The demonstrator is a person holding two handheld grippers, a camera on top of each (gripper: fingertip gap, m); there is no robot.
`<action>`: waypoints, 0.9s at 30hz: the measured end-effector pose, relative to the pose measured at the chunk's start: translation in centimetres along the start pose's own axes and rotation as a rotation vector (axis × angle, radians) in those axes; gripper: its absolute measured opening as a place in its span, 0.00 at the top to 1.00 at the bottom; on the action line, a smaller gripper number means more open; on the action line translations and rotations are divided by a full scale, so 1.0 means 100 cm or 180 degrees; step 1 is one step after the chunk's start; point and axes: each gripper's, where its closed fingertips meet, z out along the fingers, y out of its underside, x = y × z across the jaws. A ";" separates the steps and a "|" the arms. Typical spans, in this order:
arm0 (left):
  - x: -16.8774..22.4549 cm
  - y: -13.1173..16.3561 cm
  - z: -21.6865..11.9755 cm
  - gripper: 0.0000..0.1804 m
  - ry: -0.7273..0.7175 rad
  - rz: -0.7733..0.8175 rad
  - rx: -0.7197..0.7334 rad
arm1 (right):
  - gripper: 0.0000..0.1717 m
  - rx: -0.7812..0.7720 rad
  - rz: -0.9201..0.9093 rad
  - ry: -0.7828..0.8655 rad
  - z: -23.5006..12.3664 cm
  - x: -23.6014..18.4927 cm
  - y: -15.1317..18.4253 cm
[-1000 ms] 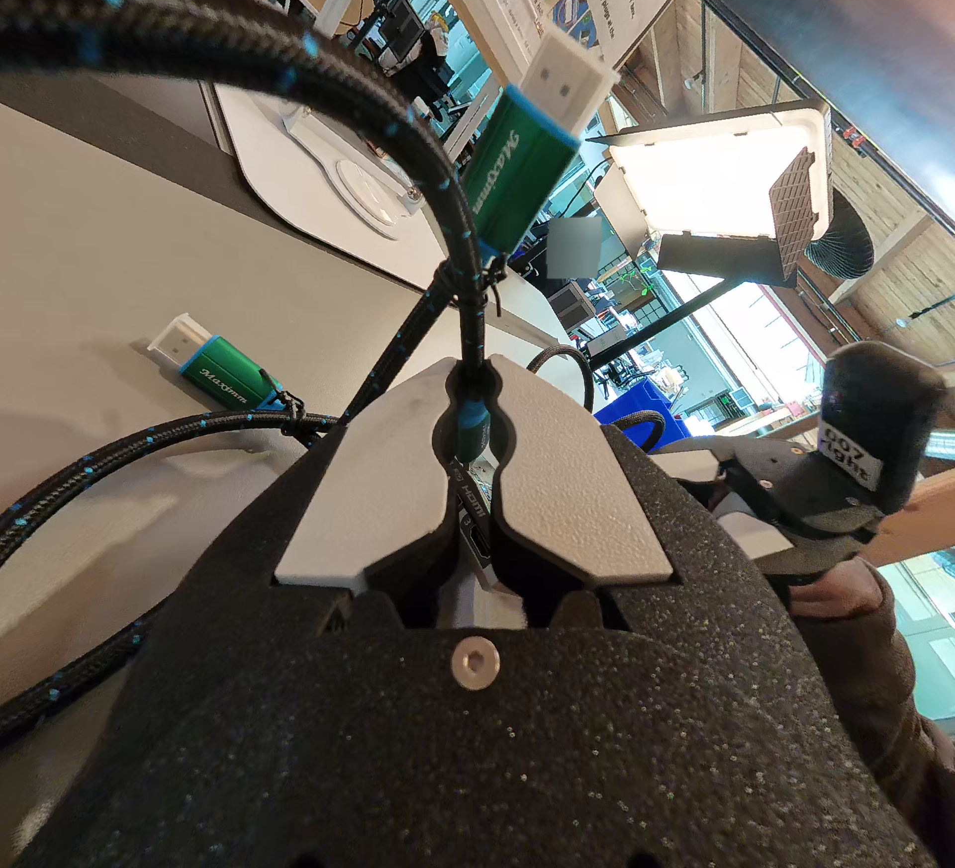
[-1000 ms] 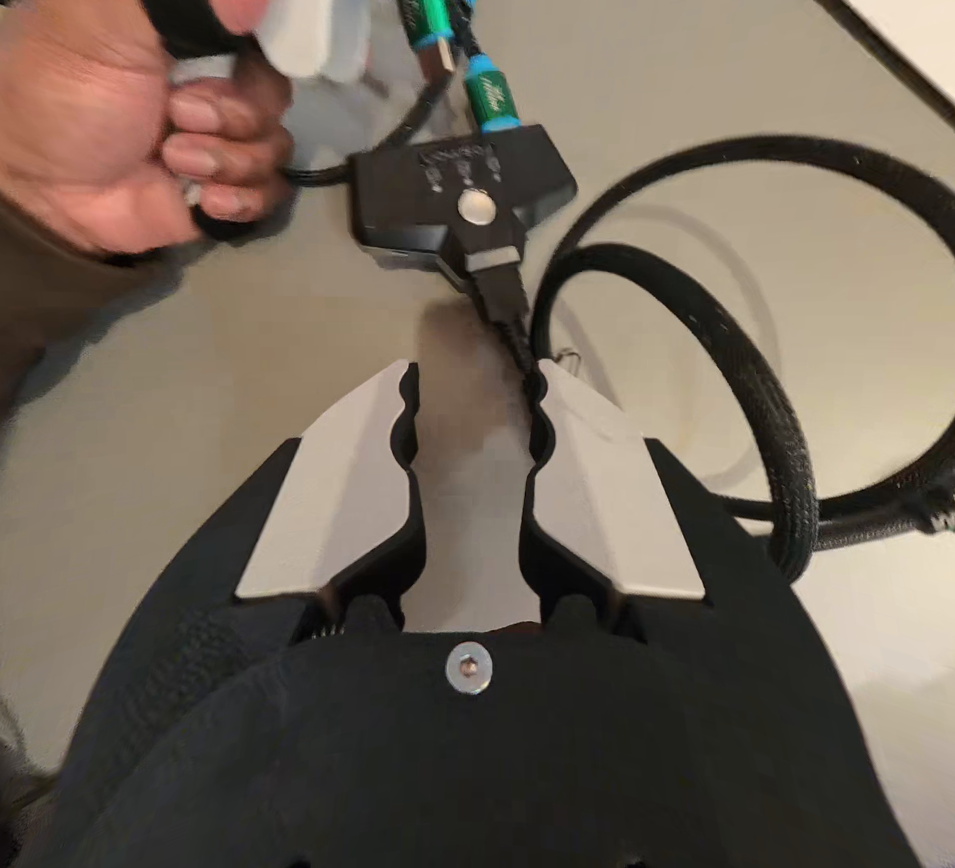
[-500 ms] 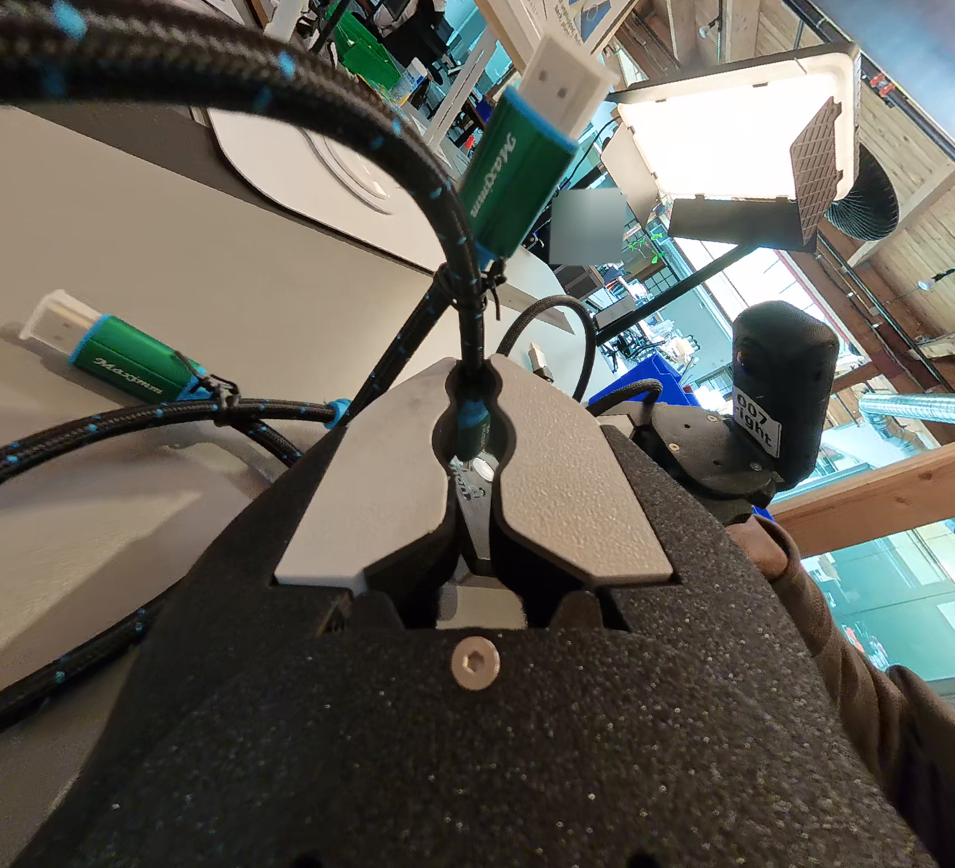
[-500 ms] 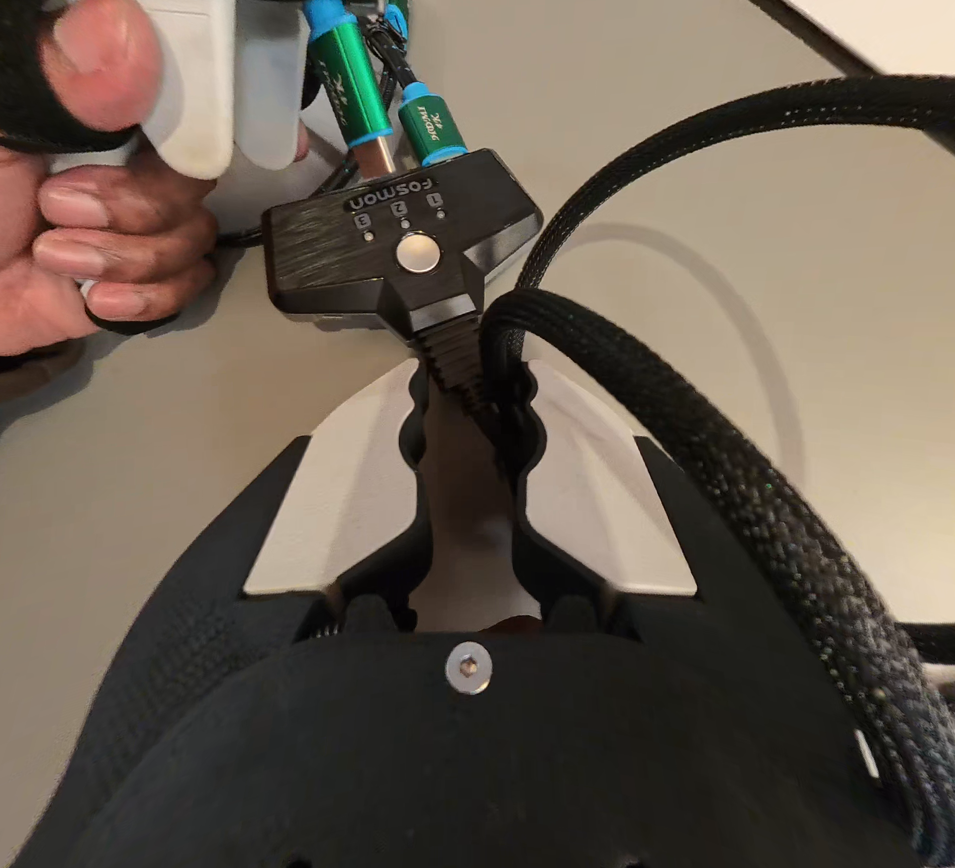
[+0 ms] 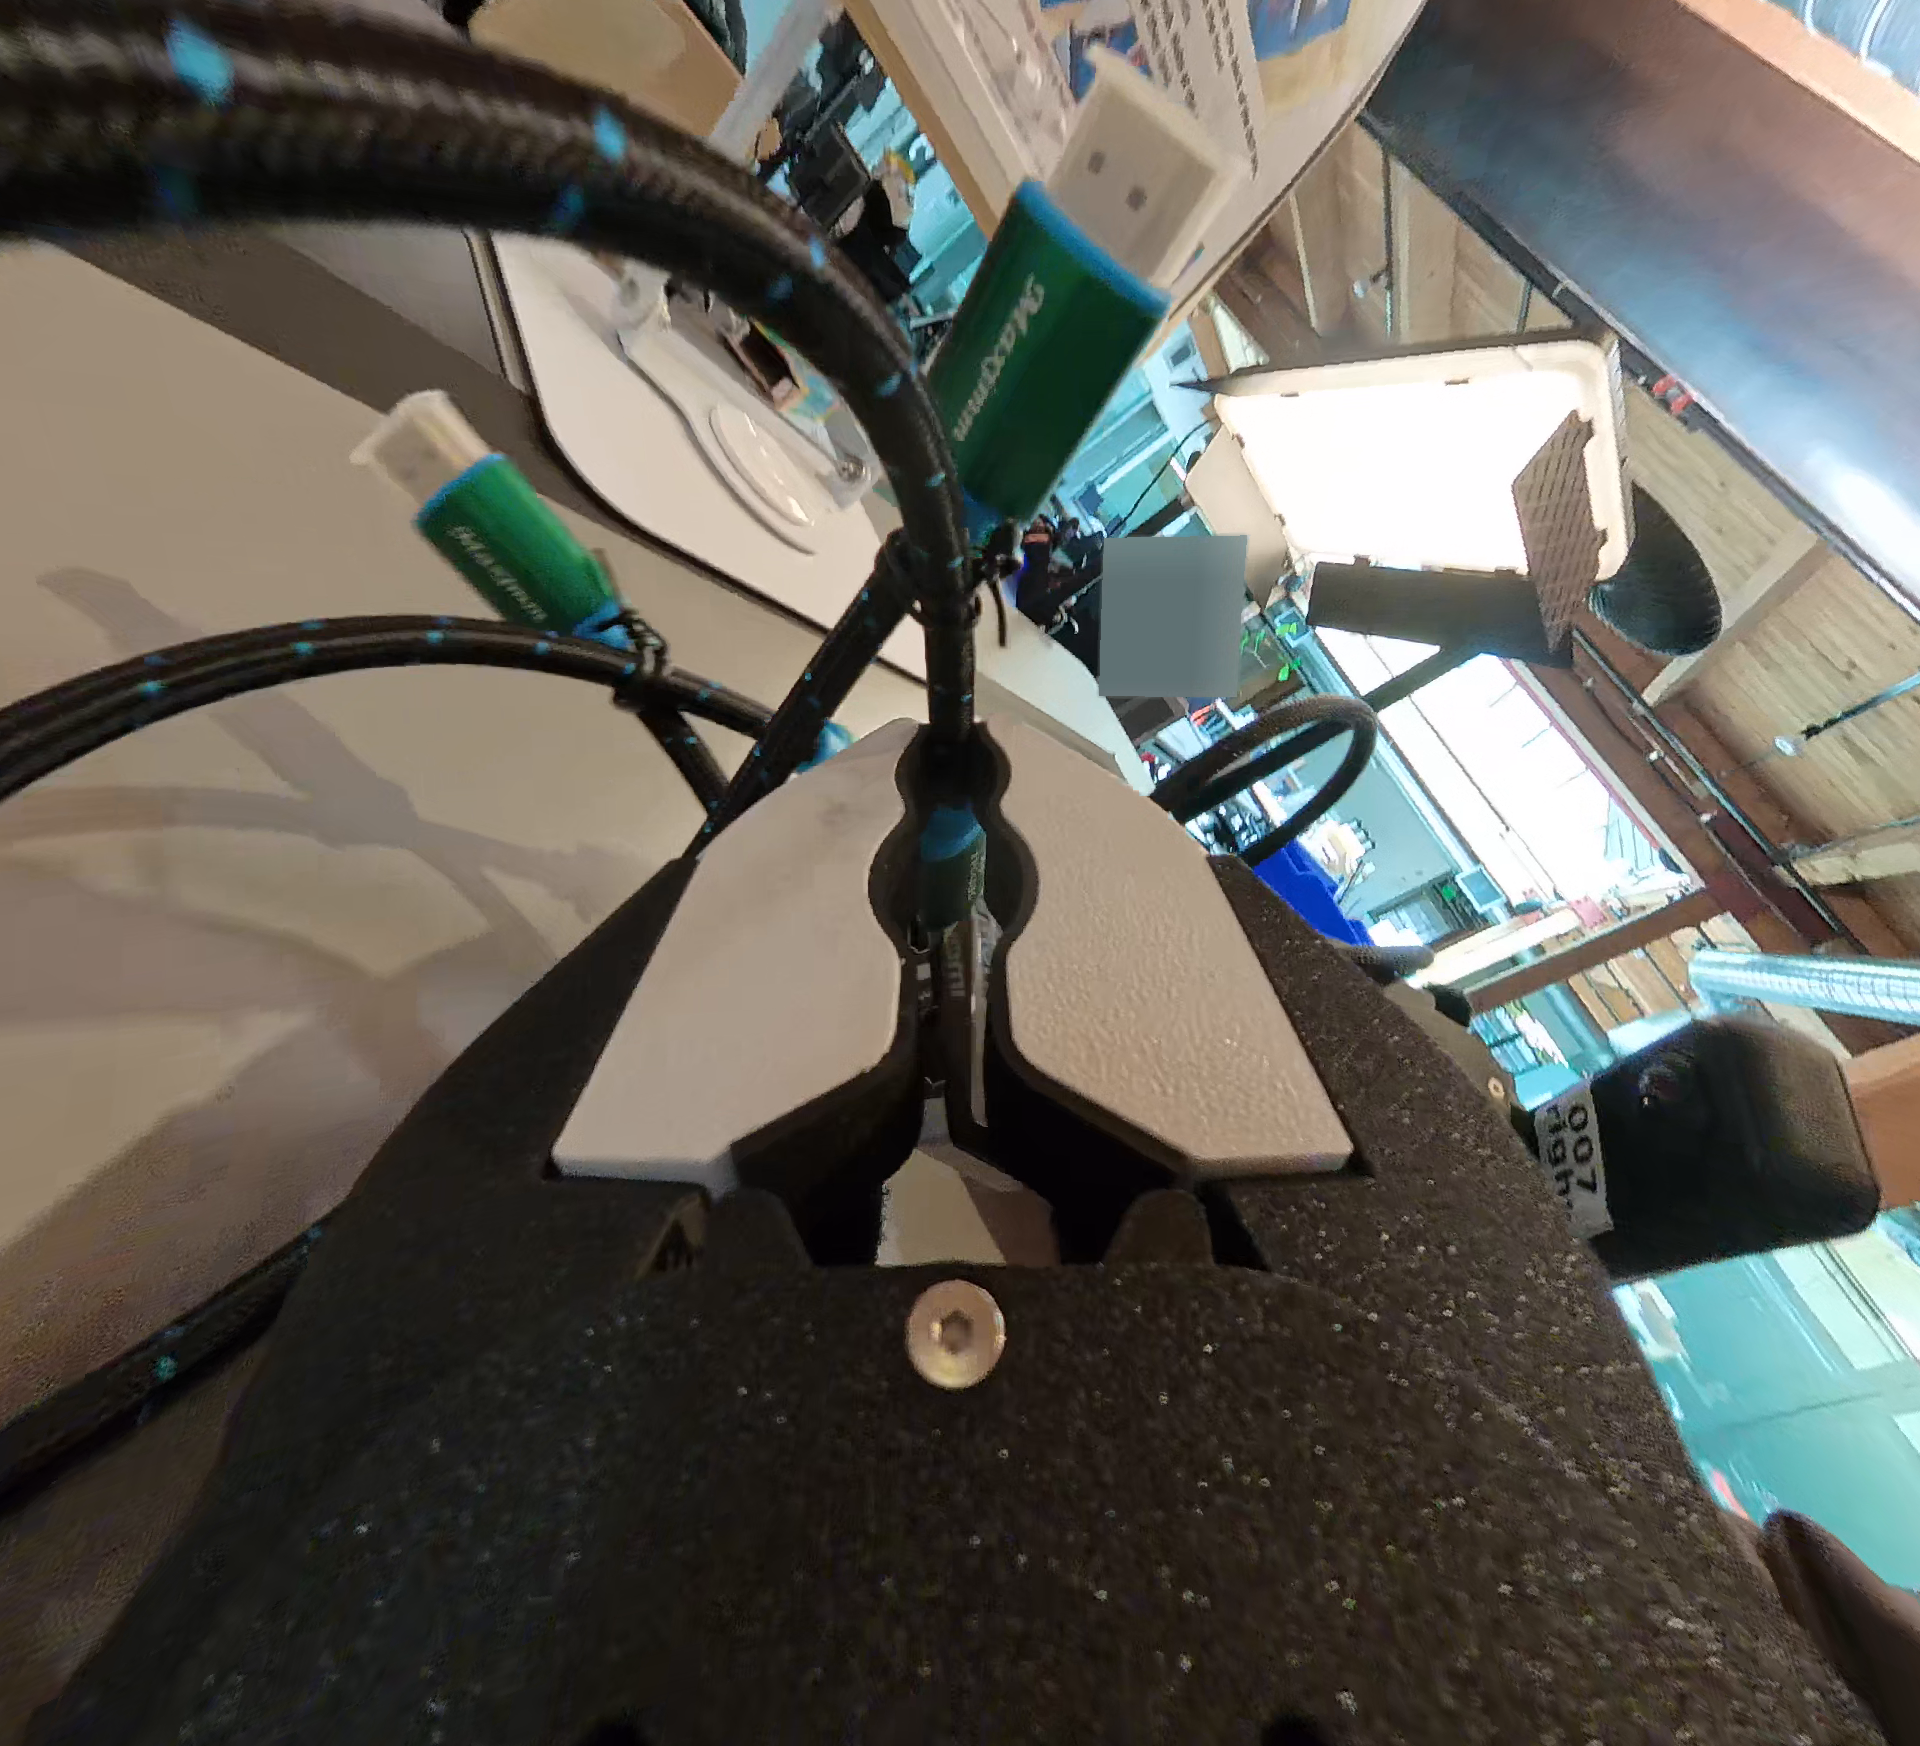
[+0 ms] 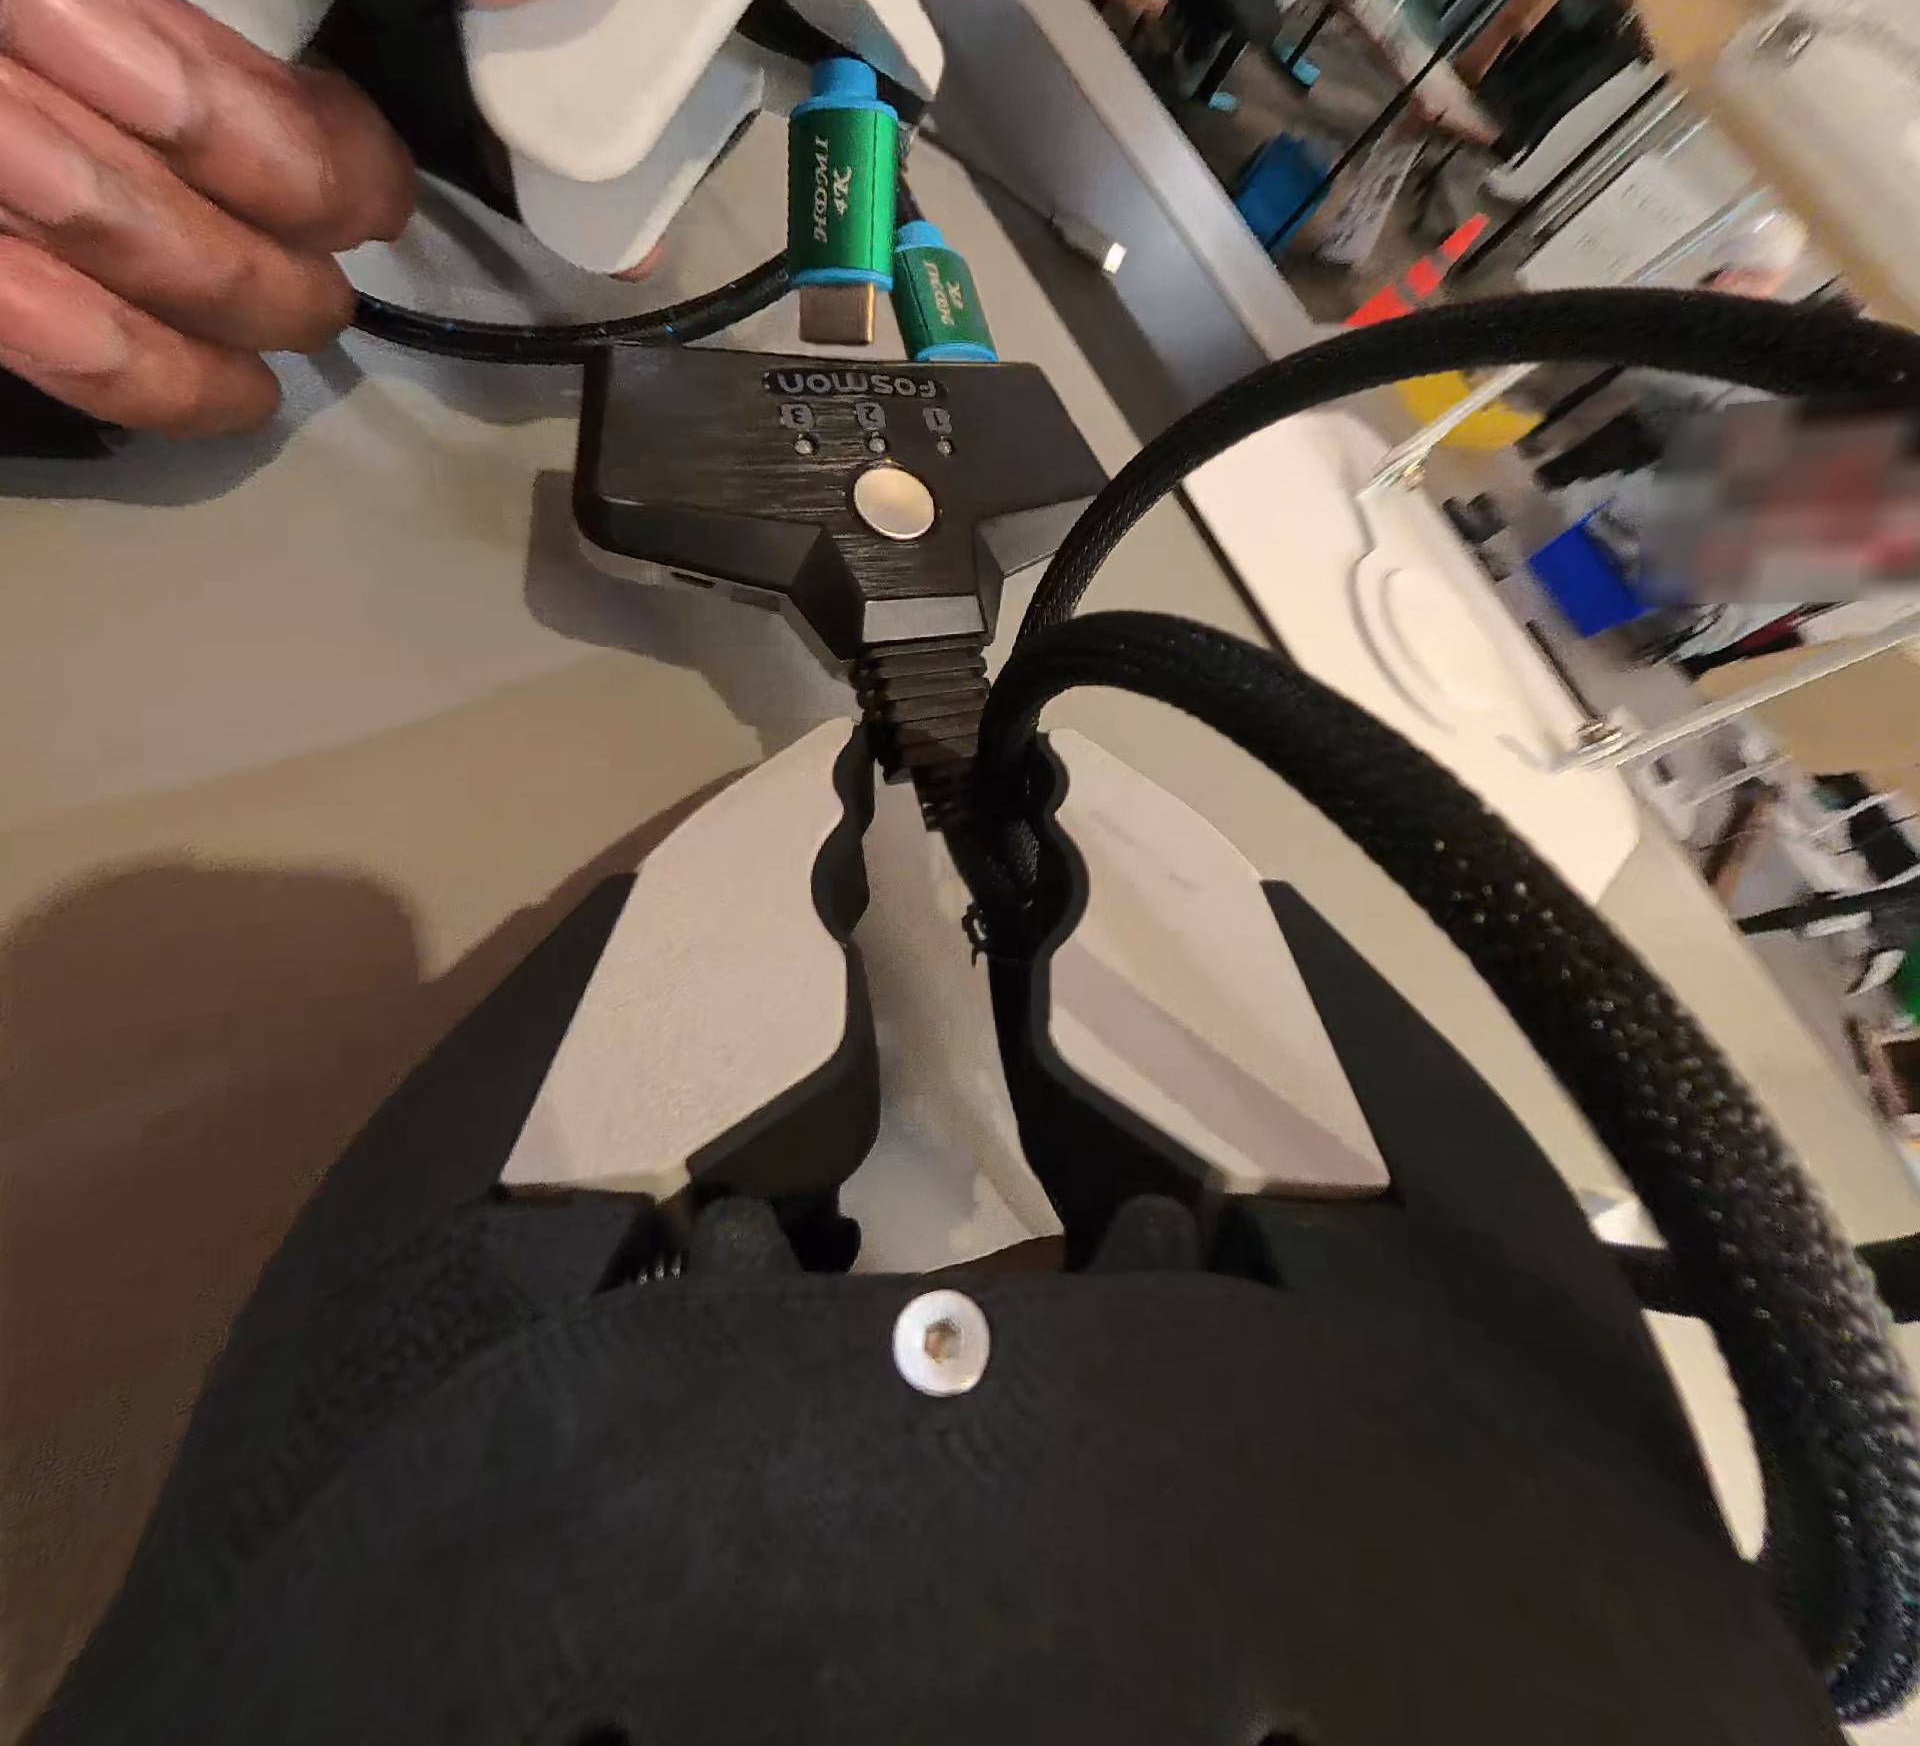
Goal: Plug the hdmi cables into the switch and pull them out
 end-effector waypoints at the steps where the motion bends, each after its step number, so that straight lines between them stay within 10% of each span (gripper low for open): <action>1: 0.000 -0.003 -0.002 0.97 -0.0003 -0.0006 0.0068 | 0.84 0.0059 -0.0076 0.0069 -0.001 0.001 -0.002; 27: 0.004 -0.023 -0.020 0.97 0.0365 -0.1009 0.0968 | 0.84 0.0477 -0.1212 0.1008 -0.009 0.004 -0.033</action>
